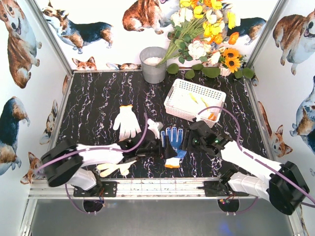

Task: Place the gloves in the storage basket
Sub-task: Adjust the glove at the center of the board.

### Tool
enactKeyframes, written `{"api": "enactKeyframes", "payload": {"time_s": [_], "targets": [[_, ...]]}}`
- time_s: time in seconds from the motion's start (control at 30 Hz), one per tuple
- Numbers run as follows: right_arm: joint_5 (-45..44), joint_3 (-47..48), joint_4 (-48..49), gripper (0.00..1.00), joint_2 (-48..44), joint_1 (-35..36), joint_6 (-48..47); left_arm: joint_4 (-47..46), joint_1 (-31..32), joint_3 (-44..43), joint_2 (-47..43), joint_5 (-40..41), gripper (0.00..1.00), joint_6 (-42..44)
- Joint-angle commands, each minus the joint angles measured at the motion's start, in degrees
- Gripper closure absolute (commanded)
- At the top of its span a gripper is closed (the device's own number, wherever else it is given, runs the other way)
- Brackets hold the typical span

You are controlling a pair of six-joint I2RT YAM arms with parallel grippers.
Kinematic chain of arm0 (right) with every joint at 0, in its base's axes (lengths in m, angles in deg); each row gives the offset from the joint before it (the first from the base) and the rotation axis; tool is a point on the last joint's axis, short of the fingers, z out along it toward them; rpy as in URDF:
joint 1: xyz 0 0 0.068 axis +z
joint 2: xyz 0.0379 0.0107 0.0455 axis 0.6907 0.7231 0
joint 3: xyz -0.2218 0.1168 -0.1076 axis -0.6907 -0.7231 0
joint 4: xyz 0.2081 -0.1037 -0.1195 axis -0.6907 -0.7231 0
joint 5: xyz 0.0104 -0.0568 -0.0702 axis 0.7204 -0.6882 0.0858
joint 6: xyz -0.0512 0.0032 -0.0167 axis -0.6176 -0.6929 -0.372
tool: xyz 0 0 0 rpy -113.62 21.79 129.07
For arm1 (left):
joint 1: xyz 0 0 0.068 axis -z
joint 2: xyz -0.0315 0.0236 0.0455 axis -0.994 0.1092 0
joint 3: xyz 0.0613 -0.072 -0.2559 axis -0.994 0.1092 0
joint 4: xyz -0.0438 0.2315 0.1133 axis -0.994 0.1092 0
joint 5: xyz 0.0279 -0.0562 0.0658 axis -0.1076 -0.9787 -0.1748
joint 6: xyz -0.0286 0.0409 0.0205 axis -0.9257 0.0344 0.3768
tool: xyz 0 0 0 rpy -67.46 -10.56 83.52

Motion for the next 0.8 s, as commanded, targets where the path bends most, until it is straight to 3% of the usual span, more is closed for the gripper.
{"api": "enactKeyframes", "payload": {"time_s": [0.0, 0.13, 0.23, 0.37, 0.43, 0.6, 0.77], "targets": [[8.69, 0.45, 0.19, 0.52, -2.15, 0.06, 1.76, 17.27, -0.69, -4.38, -7.41, 7.83, 0.15, 5.69], [9.60, 1.28, -1.49, 0.50, -3.02, 0.43, 2.92, 31.51, -3.22, -8.32, -15.35, 13.22, 0.00, 9.79], [10.72, 3.55, -3.41, 0.49, -3.69, 0.61, 2.34, 41.85, -7.89, -11.55, -20.37, 16.10, 0.00, 11.87], [9.61, 7.58, -8.16, 0.48, -4.61, 0.64, -0.11, 47.80, -18.71, -12.66, -25.30, 15.09, 0.00, 15.25], [8.86, 9.34, -10.41, 0.48, -4.93, 0.63, -1.00, 47.88, -27.14, -12.70, -26.00, 12.83, 0.00, 18.12], [8.76, 11.78, -11.37, 0.47, -5.86, 0.64, -0.71, 43.50, -44.03, -16.03, -16.59, 3.03, 0.00, 27.76], [7.95, 12.40, -11.52, 0.47, -6.49, 0.59, -1.11, 40.24, -52.34, -21.89, -2.56, -1.56, 0.06, 34.52]]}}
